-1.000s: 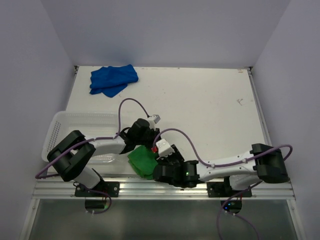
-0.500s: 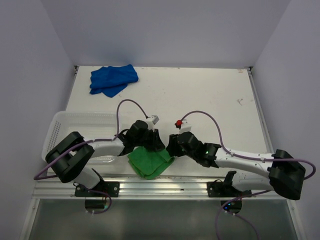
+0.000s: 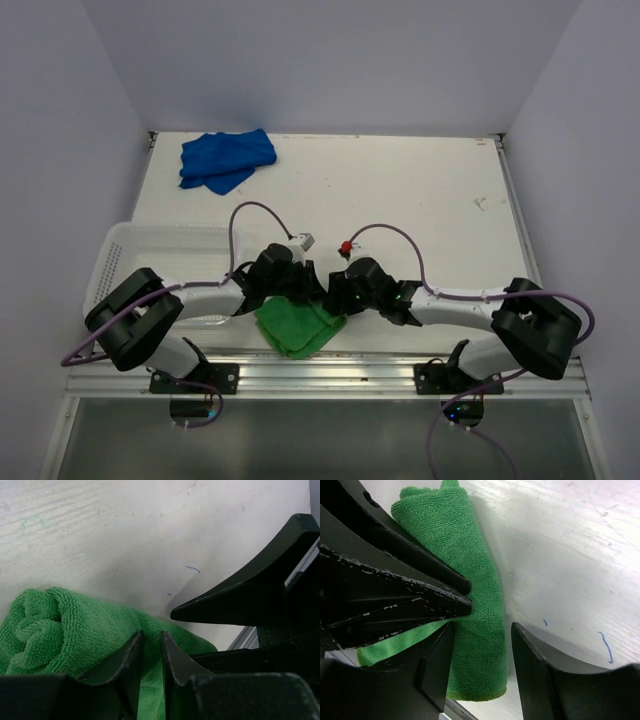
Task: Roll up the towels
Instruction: Roll the towel
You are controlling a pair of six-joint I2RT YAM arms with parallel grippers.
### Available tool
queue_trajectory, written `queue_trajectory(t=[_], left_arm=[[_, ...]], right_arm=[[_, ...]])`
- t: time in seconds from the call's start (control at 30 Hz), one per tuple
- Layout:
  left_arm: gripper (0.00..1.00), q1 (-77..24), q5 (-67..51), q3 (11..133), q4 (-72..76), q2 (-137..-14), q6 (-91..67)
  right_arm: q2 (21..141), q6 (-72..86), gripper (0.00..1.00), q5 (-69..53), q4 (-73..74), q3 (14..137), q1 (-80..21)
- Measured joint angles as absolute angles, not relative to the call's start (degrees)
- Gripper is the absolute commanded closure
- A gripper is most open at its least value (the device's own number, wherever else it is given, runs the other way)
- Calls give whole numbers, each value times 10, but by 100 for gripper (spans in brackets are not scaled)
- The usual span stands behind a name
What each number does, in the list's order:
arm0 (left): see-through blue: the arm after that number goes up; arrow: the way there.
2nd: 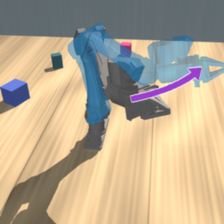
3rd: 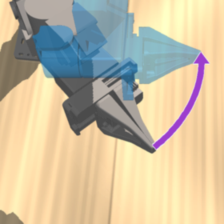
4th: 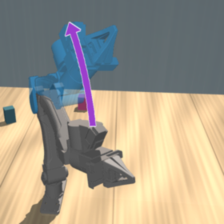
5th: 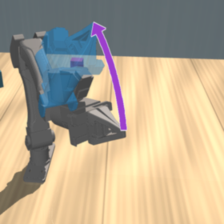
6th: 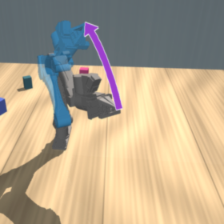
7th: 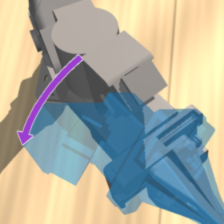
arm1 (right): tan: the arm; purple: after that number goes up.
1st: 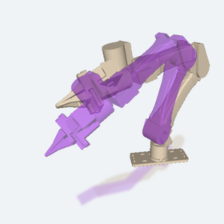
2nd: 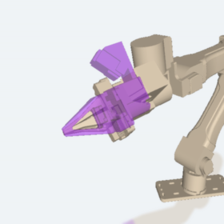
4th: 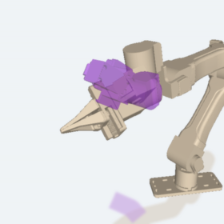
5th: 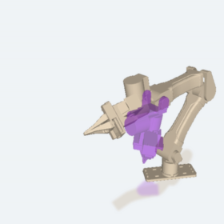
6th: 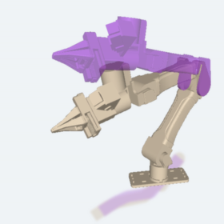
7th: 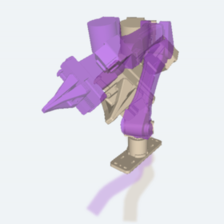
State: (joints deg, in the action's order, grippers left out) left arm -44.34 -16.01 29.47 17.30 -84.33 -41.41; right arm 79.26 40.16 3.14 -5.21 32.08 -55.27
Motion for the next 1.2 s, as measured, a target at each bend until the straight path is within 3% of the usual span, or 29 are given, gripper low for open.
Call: queue_trajectory(t=[0.2, 0.23, 0.57, 0.7, 1.2], left_arm=[[75, -444, -156, 284, 175, -834, -415], [75, -444, -155, 283, 175, -833, -415], [75, -453, -117, 270, 164, -808, -430], [75, -455, -110, 270, 160, -806, -436], [69, -446, -85, 349, 74, -806, -423]], right_arm=[[814, 408, 50, -4, -88, 314, -549], [816, 409, 66, -10, -91, 314, -549], [821, 419, 94, -37, -132, 297, -547], [820, 414, 100, -37, -132, 297, -547], [736, 344, 100, 42, -59, 295, -574]])
